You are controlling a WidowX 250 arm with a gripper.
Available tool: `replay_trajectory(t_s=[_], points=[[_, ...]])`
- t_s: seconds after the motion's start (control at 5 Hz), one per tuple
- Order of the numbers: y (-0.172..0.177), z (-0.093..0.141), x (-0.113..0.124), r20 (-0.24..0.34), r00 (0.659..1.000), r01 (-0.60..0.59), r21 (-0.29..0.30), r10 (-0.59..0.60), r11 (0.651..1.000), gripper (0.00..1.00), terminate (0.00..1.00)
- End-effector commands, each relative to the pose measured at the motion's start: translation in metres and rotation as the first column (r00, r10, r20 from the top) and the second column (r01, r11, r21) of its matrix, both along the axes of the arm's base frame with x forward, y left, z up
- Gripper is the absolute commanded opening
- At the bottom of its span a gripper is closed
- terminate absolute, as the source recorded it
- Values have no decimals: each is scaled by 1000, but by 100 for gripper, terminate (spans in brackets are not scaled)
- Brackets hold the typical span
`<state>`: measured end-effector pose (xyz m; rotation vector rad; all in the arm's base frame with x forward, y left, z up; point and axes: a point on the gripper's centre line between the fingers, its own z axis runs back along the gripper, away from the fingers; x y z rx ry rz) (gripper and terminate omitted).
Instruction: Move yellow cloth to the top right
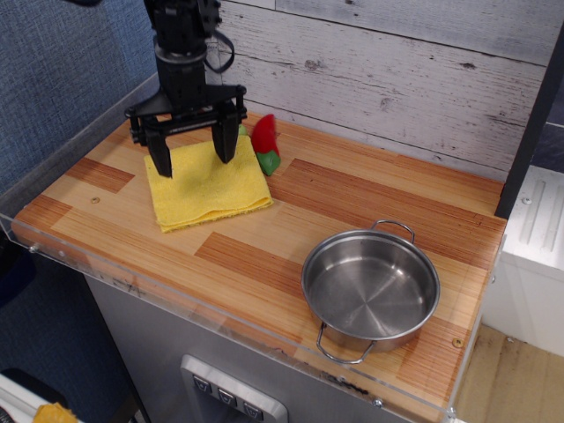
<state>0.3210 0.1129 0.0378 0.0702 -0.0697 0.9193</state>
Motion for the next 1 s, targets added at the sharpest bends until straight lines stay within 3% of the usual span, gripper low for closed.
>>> replay_trajectory(t_s=[0.0, 0.2, 0.4, 0.8], points=[[-17, -6, 11, 67, 998, -16, 31, 14, 999, 100, 0], [-22, -8, 13, 108, 994, -39, 42, 34, 998, 100, 0], [-20, -7, 11, 112, 993, -44, 45, 39, 998, 100, 0], [-29, -5, 1, 139, 990, -31, 12, 29, 999, 100, 0]])
